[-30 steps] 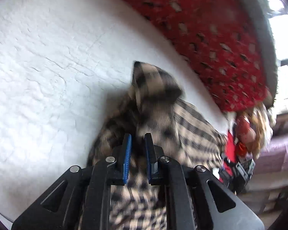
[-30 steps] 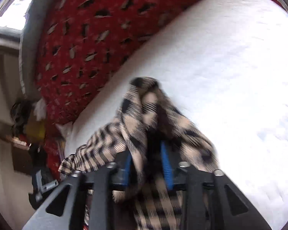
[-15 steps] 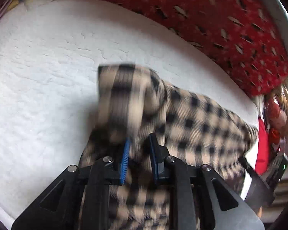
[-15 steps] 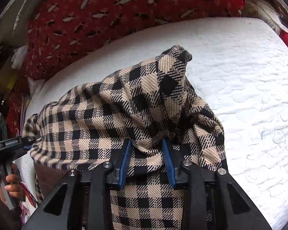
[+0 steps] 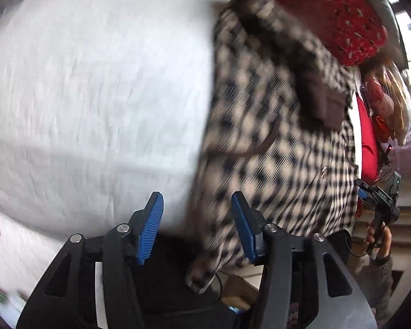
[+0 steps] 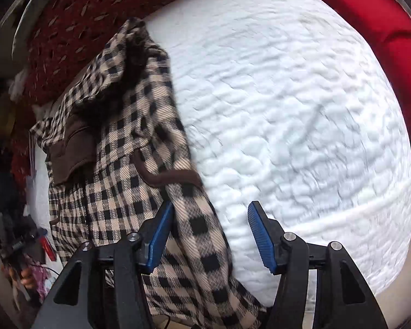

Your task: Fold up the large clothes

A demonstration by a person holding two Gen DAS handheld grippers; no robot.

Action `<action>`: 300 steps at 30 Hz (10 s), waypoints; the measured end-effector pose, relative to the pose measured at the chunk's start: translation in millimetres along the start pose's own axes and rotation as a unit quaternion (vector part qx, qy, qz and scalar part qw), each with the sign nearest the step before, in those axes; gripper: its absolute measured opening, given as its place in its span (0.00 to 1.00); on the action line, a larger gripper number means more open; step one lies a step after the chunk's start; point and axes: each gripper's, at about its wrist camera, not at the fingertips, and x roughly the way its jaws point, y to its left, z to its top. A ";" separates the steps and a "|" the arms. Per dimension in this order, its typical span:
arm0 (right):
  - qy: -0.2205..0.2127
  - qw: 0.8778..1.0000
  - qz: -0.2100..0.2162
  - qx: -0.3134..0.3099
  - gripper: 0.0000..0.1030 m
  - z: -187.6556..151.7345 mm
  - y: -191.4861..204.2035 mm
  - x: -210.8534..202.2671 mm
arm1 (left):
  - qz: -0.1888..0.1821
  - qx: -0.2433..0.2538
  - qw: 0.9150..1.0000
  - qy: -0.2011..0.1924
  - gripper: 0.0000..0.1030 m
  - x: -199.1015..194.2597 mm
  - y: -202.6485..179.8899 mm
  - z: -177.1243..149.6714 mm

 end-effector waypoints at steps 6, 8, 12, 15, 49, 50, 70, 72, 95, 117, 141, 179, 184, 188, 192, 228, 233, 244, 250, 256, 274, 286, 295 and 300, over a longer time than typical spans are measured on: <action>0.023 0.999 0.028 -0.012 0.59 -31.2 -11.2 5.2 | -0.029 -0.001 0.997 0.068 0.48 37.9 1.2 -33.6; 0.035 0.998 0.036 -0.032 0.60 -36.4 -9.7 3.6 | -0.035 0.015 0.996 0.076 0.48 45.0 -8.4 -40.2; 0.005 0.999 0.044 -0.007 0.62 -38.1 -27.0 -10.3 | -0.035 0.036 0.995 0.089 0.50 60.2 -27.8 -45.2; 0.068 0.992 0.103 -0.012 0.62 -44.3 -18.7 7.7 | -0.035 0.038 0.994 0.097 0.50 68.8 -33.1 -45.3; -0.095 0.942 0.305 -0.107 0.07 66.5 114.9 -84.2 | -0.259 -0.031 0.957 -0.124 0.04 -70.9 -66.1 112.2; -0.100 0.943 0.301 -0.101 0.07 78.5 116.7 -80.5 | -0.258 -0.037 0.957 -0.125 0.04 -70.4 -63.8 122.4; -0.093 0.955 0.262 0.105 0.13 210.9 76.3 67.6 | -0.300 -0.231 0.922 -0.073 0.05 10.1 -28.9 277.5; -0.107 0.949 0.279 0.097 0.17 210.1 75.5 56.2 | -0.321 -0.214 0.919 -0.086 0.09 -7.9 -35.8 278.1; -0.165 0.975 0.127 0.077 0.63 195.9 69.8 20.8 | -0.001 0.088 0.993 -0.078 0.54 23.4 -138.6 197.1; -0.162 0.947 0.249 -0.121 0.32 172.4 248.1 24.6 | -0.058 0.031 0.988 -0.137 0.53 -8.5 -122.2 208.8; 0.020 0.911 0.058 -0.408 0.53 162.8 403.1 143.1 | -0.045 0.062 0.991 -0.105 0.55 16.2 -93.9 181.7; -0.177 0.970 0.122 -0.113 0.32 191.3 205.4 31.1 | -0.062 0.010 0.988 -0.138 0.55 -9.0 -138.5 181.6; -0.115 0.989 0.026 -0.093 0.39 175.6 135.3 57.0 | 0.051 0.058 0.991 -0.111 0.57 37.9 -169.3 184.0; -0.182 0.980 0.074 -0.039 0.41 163.2 104.9 8.5 | 0.048 0.044 0.991 -0.114 0.57 28.7 -174.5 176.0; -0.179 0.982 0.049 -0.019 0.67 151.8 86.6 10.4 | 0.021 0.026 0.992 -0.118 0.58 20.4 -179.9 163.9; -0.126 0.975 -0.024 -0.181 0.62 101.5 212.8 78.5 | 0.022 -0.012 0.997 -0.078 0.81 44.2 -146.6 123.6; -0.125 0.976 -0.035 -0.177 0.63 98.2 217.5 82.9 | -0.006 -0.019 0.997 -0.068 0.81 39.5 -134.5 117.3; -0.116 0.976 -0.084 -0.165 0.69 99.3 220.4 80.2 | -0.045 -0.056 0.993 -0.093 0.81 4.3 -93.4 110.5; -0.114 0.976 -0.103 -0.153 0.71 97.4 221.1 79.2 | -0.053 -0.072 0.991 -0.101 0.81 -5.6 -76.6 110.4; -0.127 0.973 -0.120 -0.150 0.71 87.2 228.5 76.6 | -0.053 -0.076 0.990 -0.103 0.81 -11.7 -66.0 102.9; -0.151 0.968 -0.058 -0.193 0.71 50.9 270.6 68.9 | -0.049 -0.085 0.990 -0.101 0.81 -21.0 -48.0 88.2; -0.112 0.980 -0.048 -0.154 0.84 58.8 246.2 89.3 | -0.052 -0.091 0.990 -0.096 0.81 -19.4 -43.0 87.2; -0.112 0.980 -0.050 -0.157 0.85 59.2 245.2 88.9 | -0.053 -0.092 0.990 -0.094 0.81 -18.0 -43.5 87.5; -0.112 0.980 -0.050 -0.157 0.85 59.3 244.7 88.8 | -0.053 -0.093 0.990 -0.091 0.81 -15.1 -46.3 88.2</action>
